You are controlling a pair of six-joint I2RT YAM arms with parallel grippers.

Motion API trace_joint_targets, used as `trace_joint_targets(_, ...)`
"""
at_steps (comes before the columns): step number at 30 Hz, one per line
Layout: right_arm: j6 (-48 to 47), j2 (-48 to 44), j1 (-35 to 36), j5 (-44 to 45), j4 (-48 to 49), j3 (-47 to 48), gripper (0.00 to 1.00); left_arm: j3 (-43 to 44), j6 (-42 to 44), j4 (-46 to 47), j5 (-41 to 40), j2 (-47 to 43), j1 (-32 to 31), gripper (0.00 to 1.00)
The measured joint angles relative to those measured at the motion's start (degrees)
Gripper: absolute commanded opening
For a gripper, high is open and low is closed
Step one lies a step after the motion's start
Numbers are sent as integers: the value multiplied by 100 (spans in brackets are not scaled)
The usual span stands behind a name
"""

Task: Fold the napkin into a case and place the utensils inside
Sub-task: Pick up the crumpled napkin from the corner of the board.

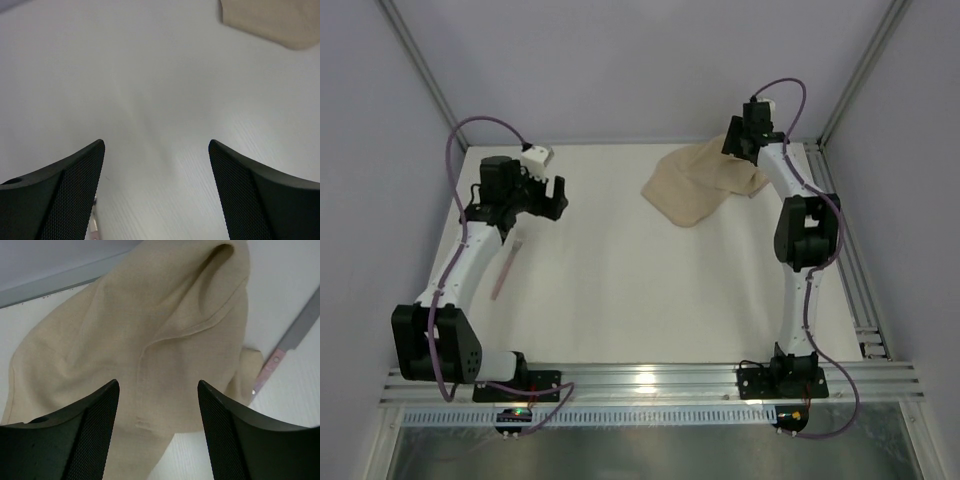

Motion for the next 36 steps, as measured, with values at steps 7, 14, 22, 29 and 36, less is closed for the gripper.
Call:
trace_joint_targets(7,-13,1320,275,81,-850,1292,68,-72,175,-1316,-177,284,-254,87)
trace_joint_targets(14,-109,1582,566,317,-1510,1344,65,-72,173,-1600,-258,295,-249,87)
trace_joint_targets(22,-109,1602,610,396,-1792,1344,11,-72,173,-1703,-273,299,-249,87)
trace_joint_targets(29,-87,1600,562,415,-1773,1279,4,-72,201,-1823,-269,299,-249,87)
trace_joint_targets(36,-271,859,610,271,-1397,164,4,-52,332,-2035,-238,236,-249,87)
